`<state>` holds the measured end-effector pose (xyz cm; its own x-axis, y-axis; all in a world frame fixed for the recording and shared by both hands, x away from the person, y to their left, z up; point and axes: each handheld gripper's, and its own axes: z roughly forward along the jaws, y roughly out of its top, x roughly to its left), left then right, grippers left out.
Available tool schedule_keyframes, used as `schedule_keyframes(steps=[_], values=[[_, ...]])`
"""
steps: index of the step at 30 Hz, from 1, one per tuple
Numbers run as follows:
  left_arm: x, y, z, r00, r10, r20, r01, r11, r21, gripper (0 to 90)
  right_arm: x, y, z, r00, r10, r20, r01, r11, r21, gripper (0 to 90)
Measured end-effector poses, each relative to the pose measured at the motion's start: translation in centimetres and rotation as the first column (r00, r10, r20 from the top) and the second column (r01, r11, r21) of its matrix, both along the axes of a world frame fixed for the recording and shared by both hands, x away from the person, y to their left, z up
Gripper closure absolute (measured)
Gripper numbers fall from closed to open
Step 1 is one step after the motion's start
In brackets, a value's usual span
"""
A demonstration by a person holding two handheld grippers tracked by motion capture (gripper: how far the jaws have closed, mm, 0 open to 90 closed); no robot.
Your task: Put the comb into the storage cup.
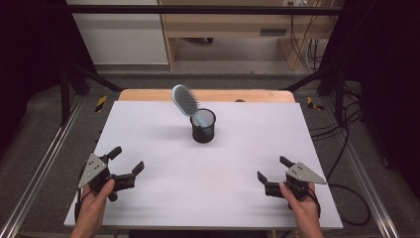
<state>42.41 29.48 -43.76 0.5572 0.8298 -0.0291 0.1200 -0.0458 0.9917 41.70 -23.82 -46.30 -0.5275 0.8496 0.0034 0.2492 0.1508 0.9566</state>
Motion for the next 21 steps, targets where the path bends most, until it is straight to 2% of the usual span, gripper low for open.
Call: schedule_keyframes(steps=[21], values=[[-0.15,-0.29,-0.97,0.9997,-0.014,-0.019,0.014,0.9999,0.008,2.0,0.06,-0.25,-0.12,0.9999,0.008,0.009,-0.008,1.000,-0.005,3.4]])
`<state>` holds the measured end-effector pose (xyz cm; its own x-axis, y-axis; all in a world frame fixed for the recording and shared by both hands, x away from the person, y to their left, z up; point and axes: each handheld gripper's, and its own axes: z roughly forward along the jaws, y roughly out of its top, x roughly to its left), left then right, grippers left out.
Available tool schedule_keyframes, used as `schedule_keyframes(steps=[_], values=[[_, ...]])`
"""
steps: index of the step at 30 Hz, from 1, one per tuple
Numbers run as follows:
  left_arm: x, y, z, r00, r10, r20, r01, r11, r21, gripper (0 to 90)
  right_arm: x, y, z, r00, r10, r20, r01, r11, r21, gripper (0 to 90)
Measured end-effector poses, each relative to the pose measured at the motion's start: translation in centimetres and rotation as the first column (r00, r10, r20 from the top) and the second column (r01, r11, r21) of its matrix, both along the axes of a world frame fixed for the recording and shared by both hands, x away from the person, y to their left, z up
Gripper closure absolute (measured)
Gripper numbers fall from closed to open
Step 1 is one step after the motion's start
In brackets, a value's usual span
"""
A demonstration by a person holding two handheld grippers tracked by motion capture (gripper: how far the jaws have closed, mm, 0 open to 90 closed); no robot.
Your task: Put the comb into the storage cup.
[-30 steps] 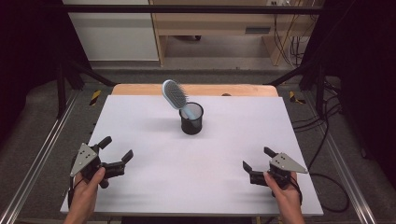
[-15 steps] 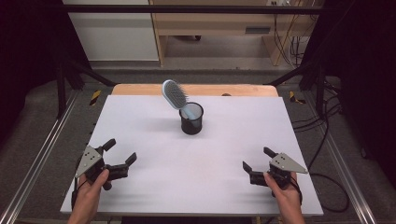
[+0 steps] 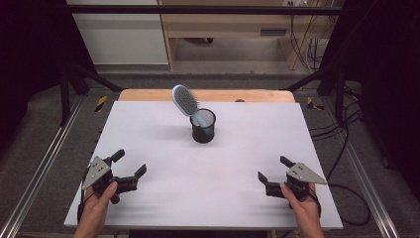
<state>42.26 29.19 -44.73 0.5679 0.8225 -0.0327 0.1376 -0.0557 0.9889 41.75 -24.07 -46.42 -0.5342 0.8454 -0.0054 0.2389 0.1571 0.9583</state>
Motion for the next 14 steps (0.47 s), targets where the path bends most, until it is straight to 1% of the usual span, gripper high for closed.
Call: schedule_keyframes(steps=[5,9,11,14], values=[[-0.3,0.6,-0.2,0.9999,0.015,0.005,-0.015,0.9999,-0.004,2.0,0.0,-0.3,0.0,0.9999,-0.003,0.011,0.003,1.000,-0.001,3.4],[-0.7,1.3,-0.2,0.9989,0.046,0.012,-0.046,0.9989,-0.012,2.1,-0.1,-0.6,0.1,0.9997,-0.010,0.021,0.010,1.000,0.003,3.3],[-0.9,1.5,-0.1,0.9981,0.058,0.020,-0.058,0.9983,-0.004,2.1,-0.2,-0.6,0.2,0.9995,-0.014,0.027,0.013,1.000,0.006,3.2],[-0.9,1.7,0.1,0.9962,0.082,0.030,-0.082,0.9965,-0.014,2.1,-0.3,-0.7,0.2,0.9993,-0.022,0.031,0.022,1.000,-0.001,3.0]])
